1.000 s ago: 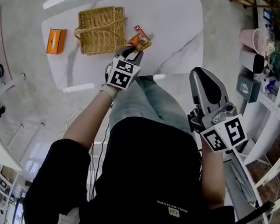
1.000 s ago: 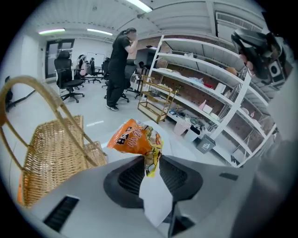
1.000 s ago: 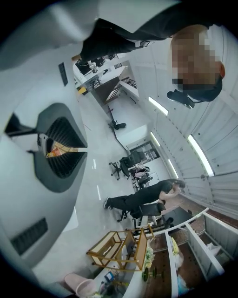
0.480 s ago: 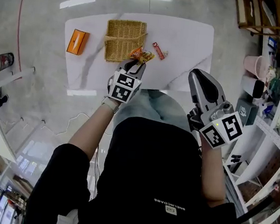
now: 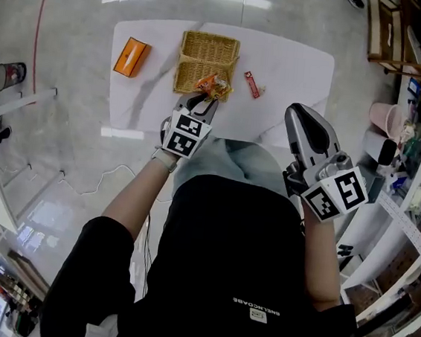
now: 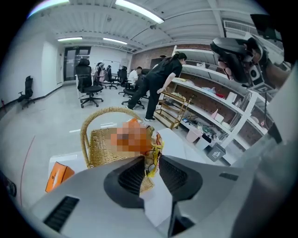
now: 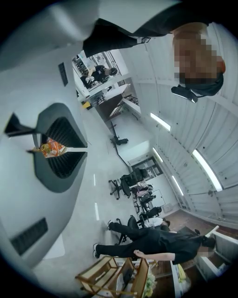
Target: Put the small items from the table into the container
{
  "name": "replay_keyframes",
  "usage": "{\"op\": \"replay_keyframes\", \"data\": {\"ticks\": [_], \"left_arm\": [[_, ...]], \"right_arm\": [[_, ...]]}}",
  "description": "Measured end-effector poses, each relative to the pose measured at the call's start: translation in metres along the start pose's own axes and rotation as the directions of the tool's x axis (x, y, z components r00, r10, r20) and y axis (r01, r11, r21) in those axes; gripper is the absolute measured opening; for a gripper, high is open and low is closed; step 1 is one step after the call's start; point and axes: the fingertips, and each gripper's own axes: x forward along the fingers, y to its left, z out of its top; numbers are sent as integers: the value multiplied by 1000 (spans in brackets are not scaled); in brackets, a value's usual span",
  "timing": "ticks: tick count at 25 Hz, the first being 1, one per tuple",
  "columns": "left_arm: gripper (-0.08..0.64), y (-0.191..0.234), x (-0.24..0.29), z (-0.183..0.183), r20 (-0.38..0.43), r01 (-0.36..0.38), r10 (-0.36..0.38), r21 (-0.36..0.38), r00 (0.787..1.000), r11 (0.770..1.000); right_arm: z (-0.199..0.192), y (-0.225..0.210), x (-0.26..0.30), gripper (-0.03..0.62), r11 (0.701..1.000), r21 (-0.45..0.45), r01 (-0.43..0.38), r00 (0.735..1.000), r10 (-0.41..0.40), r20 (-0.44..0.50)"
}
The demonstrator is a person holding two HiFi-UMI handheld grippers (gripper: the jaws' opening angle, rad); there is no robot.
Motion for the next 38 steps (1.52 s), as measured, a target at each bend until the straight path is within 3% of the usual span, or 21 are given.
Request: {"op": "replay_keyframes", "data": {"ticks": [15, 30, 38], "left_arm": [[100, 40, 1, -9, 26, -55, 60, -170, 998, 984], [101, 55, -9, -7, 35, -58, 65, -170, 997, 984], [101, 43, -22, 6, 60, -50, 59, -150, 996, 987]], "right_arm": [[-8, 6, 11, 14, 1000, -10, -12, 999, 11, -31], [-10, 16, 20, 14, 1000, -8, -15, 999, 15, -33], [-4, 17, 13, 14, 1000, -4, -13, 1000, 13, -2]]}}
